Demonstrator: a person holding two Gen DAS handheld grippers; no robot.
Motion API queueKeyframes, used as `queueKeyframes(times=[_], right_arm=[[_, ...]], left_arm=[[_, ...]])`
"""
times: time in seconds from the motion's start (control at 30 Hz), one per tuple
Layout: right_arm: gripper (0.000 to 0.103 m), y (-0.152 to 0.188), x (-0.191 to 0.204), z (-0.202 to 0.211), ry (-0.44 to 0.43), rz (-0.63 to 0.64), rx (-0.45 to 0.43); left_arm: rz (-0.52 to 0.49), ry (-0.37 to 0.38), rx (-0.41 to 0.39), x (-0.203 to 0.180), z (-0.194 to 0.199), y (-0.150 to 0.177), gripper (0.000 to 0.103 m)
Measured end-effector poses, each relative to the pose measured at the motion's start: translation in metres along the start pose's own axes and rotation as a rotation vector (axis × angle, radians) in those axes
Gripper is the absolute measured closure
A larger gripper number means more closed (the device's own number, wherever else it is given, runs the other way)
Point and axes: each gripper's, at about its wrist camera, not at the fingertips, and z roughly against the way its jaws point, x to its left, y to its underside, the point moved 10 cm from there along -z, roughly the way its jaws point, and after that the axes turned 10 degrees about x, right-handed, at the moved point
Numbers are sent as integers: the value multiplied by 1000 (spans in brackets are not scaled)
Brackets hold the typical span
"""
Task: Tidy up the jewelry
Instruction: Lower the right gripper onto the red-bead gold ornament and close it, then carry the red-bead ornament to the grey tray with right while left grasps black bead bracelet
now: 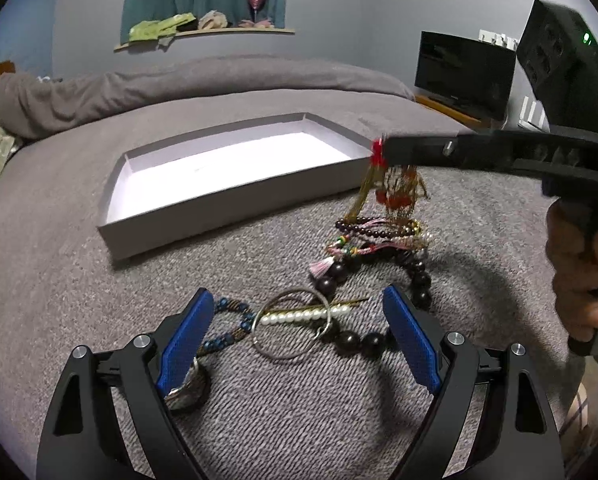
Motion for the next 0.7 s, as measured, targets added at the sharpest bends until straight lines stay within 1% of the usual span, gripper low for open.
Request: queueKeyframes(times=[0.03, 0.13, 0.27, 0.43, 0.47, 0.57, 0.63, 0.7], right_arm=[[87, -3, 1, 5, -9, -4, -12], [87, -11, 3, 19, 3, 0, -41], [87, -15, -1, 35, 41, 8, -71], [87, -10, -16, 47, 80, -9, -86], [87, -8, -20, 49, 87, -16, -88], [87, -2, -31, 50, 96, -39, -92], [87, 1, -37, 50, 100, -50, -93], [87, 5, -44, 51, 104, -59, -94]], left_arm=[[-3, 4, 1, -1, -1, -2, 16], [-11, 18, 4, -6, -7, -11, 16], [-34, 38, 11, -16, -14, -23, 19], [-82, 102, 37, -40, -26, -41, 24], [-85, 121, 49, -44, -30, -46, 24], [-58, 141, 100, -45, -45, -55, 24], [-15, 150, 147, -41, -58, -59, 25], [25, 166, 192, -37, -71, -61, 29]])
